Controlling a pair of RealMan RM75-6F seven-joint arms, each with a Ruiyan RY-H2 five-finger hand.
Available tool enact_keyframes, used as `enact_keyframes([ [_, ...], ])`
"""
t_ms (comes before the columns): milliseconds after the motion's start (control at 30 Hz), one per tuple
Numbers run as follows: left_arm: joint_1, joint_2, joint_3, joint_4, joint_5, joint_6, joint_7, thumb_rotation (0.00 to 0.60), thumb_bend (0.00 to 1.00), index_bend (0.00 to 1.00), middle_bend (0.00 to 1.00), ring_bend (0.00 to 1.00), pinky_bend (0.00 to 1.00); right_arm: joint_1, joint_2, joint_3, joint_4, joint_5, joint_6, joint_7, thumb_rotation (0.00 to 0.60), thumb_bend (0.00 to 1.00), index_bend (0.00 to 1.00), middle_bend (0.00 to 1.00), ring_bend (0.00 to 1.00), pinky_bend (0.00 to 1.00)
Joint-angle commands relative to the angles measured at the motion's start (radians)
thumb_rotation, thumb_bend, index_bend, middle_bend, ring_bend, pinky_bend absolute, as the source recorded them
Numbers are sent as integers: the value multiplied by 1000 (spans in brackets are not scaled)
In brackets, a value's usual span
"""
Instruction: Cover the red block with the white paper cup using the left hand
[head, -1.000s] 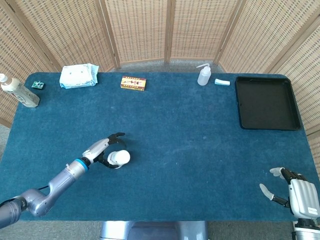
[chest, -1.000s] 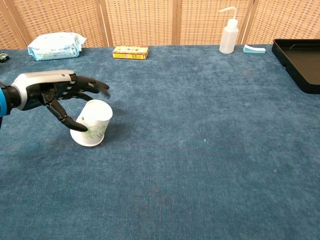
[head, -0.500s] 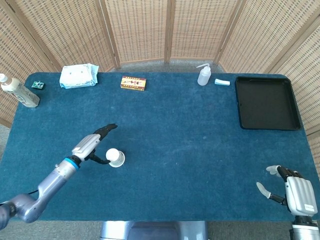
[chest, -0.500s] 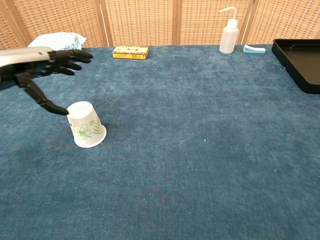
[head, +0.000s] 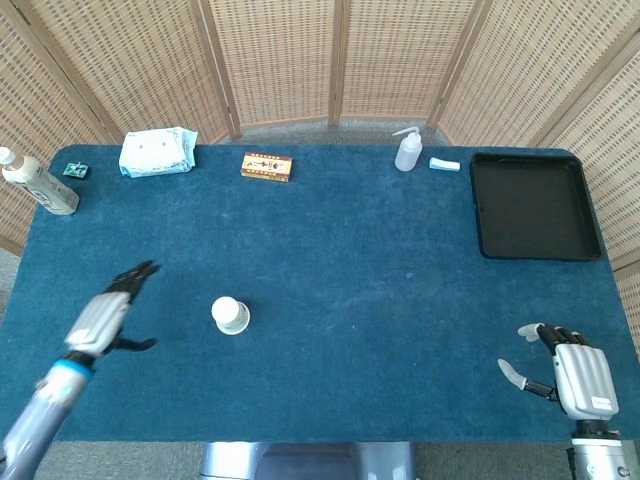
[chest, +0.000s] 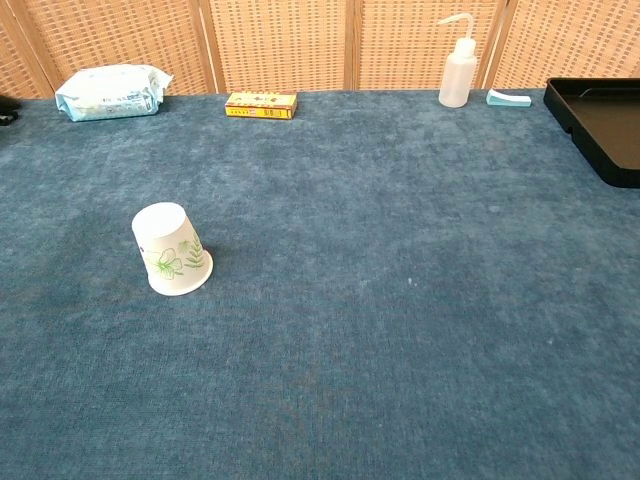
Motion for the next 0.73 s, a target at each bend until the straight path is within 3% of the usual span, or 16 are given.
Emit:
enact_keyframes([
  [33, 95, 39, 61, -37, 64, 120, 22, 600, 147, 0, 6, 0, 50, 2, -5, -2, -1, -9, 3, -3, 140, 276, 370, 419, 384, 361],
  [167, 194, 55, 114, -32, 151, 263, 34, 600, 147, 16, 17, 0, 50, 6, -13, -8, -2, -32, 9, -10, 141, 276, 370, 419, 384, 360],
  [267, 233, 58, 132, -27, 186, 315, 28, 600, 147, 17, 21, 0, 50, 8, -14, -9, -4, -40, 12, -16, 144, 276, 370, 419, 384, 360],
  [533, 275, 43, 129, -7, 226, 378, 21, 600, 147, 17, 26, 0, 50, 7, -18, -15, -6, -53, 20, -12, 145, 275, 370, 419, 384, 360],
  [733, 270, 37, 118, -15, 238, 367, 34, 600, 147, 18, 26, 0, 50, 7, -17, -15, -5, -52, 24, -7, 146, 276, 370, 419, 384, 360],
])
